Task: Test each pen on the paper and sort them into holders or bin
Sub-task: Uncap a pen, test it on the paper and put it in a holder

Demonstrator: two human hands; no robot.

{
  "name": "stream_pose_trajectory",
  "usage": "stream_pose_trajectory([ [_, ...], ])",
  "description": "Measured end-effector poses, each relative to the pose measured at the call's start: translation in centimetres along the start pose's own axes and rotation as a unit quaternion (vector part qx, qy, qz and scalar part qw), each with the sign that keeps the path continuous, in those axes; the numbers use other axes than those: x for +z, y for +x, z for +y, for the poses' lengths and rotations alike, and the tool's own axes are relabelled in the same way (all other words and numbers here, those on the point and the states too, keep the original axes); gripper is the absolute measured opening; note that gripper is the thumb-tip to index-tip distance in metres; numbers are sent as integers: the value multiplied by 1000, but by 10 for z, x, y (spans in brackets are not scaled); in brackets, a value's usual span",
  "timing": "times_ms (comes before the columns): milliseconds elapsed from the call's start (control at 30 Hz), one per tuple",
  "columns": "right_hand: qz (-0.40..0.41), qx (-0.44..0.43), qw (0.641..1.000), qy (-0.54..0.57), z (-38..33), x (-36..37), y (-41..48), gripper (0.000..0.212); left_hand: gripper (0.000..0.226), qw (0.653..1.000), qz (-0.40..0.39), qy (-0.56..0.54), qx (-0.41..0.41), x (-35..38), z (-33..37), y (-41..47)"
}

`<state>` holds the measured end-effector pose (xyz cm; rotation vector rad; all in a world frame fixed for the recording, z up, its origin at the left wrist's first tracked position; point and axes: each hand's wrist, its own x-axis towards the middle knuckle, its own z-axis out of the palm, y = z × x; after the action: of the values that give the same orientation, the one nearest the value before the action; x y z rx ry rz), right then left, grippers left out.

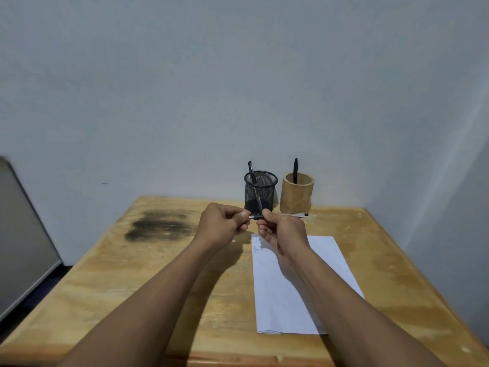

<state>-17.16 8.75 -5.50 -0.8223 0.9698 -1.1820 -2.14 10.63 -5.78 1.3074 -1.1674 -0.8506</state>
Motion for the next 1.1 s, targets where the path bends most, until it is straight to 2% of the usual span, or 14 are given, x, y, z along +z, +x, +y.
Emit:
stream_pose_trajectory([
  [133, -21, -24, 999, -22, 2, -4, -1, 10, 15, 1000, -4, -10, -6, 0, -2, 1],
  [300, 9, 10, 1000, 19, 2, 0, -1, 12, 13, 1000, 1, 7, 11, 2, -4, 2],
  [600, 22, 10, 1000, 16, 5, 2, 0, 14, 15, 1000, -18, 6, -6, 0, -2, 2],
  [800, -23, -97, 993, -69, 4, -3, -2, 12, 11, 999, -41, -21, -25, -8, 5, 3],
  [867, -14, -82, 995, -57, 4, -1, -1, 14, 10, 999, -33, -16, -20, -9, 4, 4],
  [1000, 12, 7, 1000, 20, 4, 7, -4, 15, 12, 1000, -15, 1, -6, -7, 2, 5],
  [1100, 19, -32, 999, -21, 2, 5, -2, 14, 13, 1000, -18, 4, -9, -7, 2, 5],
])
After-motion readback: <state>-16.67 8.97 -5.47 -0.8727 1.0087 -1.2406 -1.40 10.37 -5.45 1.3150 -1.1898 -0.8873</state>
